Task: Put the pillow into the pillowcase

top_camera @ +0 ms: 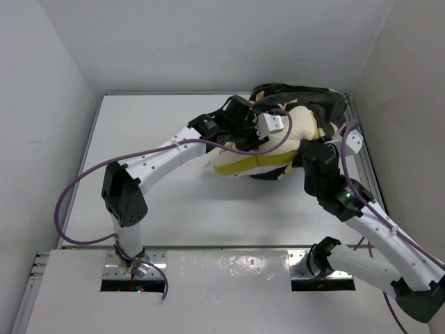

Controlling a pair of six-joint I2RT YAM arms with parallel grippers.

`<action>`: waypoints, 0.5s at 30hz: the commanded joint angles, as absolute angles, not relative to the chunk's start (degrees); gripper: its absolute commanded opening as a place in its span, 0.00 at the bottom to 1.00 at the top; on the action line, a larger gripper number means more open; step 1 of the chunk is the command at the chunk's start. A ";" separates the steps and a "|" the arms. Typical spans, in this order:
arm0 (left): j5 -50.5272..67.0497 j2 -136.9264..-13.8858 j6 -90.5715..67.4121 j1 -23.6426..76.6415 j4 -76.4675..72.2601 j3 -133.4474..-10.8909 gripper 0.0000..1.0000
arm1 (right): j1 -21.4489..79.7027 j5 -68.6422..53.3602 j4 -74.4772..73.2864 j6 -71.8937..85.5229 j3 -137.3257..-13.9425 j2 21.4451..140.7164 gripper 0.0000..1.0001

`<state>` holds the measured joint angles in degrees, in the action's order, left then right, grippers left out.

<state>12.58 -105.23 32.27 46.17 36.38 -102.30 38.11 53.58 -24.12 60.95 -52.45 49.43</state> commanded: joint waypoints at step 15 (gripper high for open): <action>18.73 -95.35 11.62 25.33 27.89 -98.14 0.80 | 37.09 53.62 -6.07 44.13 -67.58 54.05 0.00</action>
